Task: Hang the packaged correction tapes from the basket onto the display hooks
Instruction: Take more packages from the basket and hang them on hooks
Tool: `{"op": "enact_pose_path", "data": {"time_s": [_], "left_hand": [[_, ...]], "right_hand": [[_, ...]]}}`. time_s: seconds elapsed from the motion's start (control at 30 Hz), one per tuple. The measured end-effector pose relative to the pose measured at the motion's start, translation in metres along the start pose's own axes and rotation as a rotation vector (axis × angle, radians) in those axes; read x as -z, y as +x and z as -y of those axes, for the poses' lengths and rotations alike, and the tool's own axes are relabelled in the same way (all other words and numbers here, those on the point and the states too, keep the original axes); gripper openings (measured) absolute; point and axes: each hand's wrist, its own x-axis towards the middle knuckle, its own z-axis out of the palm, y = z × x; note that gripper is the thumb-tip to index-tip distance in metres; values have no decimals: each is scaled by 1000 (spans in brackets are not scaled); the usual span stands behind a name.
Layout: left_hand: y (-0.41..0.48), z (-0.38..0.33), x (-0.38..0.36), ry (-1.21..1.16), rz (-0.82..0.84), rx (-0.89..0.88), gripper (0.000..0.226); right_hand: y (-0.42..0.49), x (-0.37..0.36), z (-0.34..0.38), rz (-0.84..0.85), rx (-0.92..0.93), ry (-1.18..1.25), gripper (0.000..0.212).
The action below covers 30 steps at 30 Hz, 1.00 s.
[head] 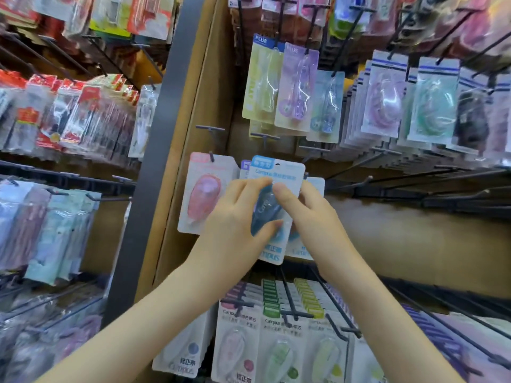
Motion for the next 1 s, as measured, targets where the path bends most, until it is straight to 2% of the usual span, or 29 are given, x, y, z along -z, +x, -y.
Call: {"op": "enact_pose_path", "data": {"time_s": [0.03,0.1,0.2,0.3,0.37,0.47,0.67,0.83,0.93,1.0], "left_hand": [[0,-1,-5,-20,8,-18,57],[0,-4,-12,-100,40,-63,61],[4,4,-17,-218,31,-71,62],[10,26,-25,-35,-74,-52,57],[12,40,-30,70,-36,-15,58],[14,49,-38,138,63,69,62],[14,51,-33,441,59,-28,61],[13,59,-27,478,117,-59,64],[13,58,-26,490,124,-85,64],[13,58,-26,468,105,-79,66]], "right_hand": [[1,3,-3,37,-43,132,21],[2,11,-8,71,-93,322,26],[5,30,-20,23,-123,389,25],[11,45,-32,-69,-143,327,34],[13,49,-35,-77,-132,300,40],[17,49,-35,-63,-108,232,30],[15,56,-28,-55,-173,202,36],[13,52,-27,-76,-9,63,63],[13,51,-31,2,11,55,60],[16,54,-34,-5,-13,-31,53]]}}
